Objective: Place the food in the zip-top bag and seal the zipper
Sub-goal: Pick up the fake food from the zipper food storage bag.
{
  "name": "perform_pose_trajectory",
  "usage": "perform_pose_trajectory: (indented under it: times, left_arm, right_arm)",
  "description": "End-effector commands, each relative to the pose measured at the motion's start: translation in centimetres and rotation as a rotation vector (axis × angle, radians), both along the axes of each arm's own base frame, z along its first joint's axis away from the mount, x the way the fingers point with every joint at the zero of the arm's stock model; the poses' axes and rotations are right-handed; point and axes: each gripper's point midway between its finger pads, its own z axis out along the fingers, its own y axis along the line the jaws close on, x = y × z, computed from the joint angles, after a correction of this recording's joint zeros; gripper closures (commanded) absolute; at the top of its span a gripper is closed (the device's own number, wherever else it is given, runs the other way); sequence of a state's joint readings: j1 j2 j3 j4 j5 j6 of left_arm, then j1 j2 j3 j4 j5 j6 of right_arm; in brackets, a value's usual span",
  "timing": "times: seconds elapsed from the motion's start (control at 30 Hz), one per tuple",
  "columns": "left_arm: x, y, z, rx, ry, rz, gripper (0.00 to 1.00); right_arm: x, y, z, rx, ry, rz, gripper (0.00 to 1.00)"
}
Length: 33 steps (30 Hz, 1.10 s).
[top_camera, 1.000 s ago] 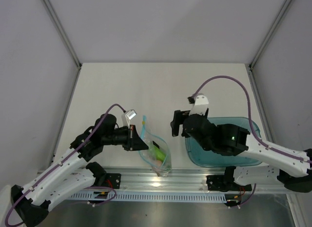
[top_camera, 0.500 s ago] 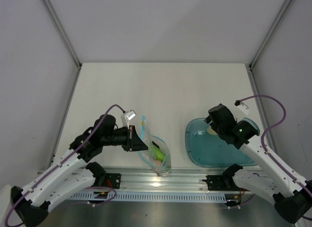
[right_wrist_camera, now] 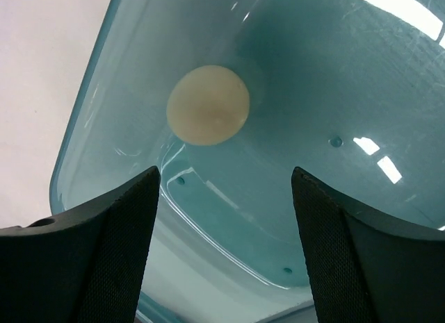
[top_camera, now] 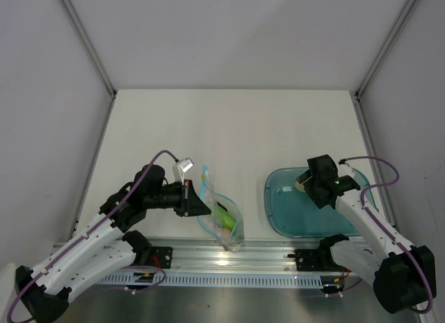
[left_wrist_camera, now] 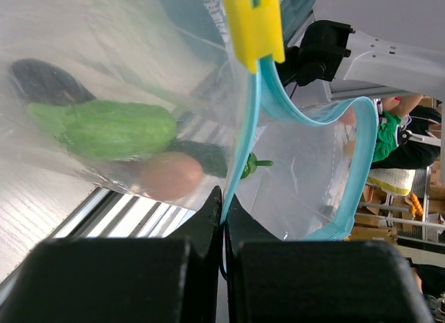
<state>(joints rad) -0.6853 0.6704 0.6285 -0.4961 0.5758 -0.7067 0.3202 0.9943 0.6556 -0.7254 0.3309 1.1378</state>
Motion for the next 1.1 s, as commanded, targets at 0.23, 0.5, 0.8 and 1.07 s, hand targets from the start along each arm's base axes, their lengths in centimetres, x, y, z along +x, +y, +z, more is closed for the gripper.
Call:
perform_pose_trajectory:
  times: [0.23, 0.5, 0.8, 1.07]
  left_arm:
    - [-0.2, -0.2, 0.2, -0.027, -0.020, -0.019, 0.99]
    - [-0.3, -0.2, -0.1, -0.021, -0.016, -0.020, 0.99]
    - [-0.2, -0.3, -0.4, -0.026, -0.009, -0.019, 0.99]
    - [-0.3, -0.2, -0.3, -0.024, -0.007, -0.019, 0.99]
  right_arm:
    - [2.2, 0.2, -0.9, 0.031, -0.059, 0.028, 0.24]
    - [2.4, 0.1, -2.6, 0.034, -0.031, 0.027, 0.24]
    - [2.5, -0.3, -4.1, 0.022, -0.005, 0.041, 0.25]
    - [2.2, -0.3, -6.0, 0.034, 0.032, 0.046, 0.35]
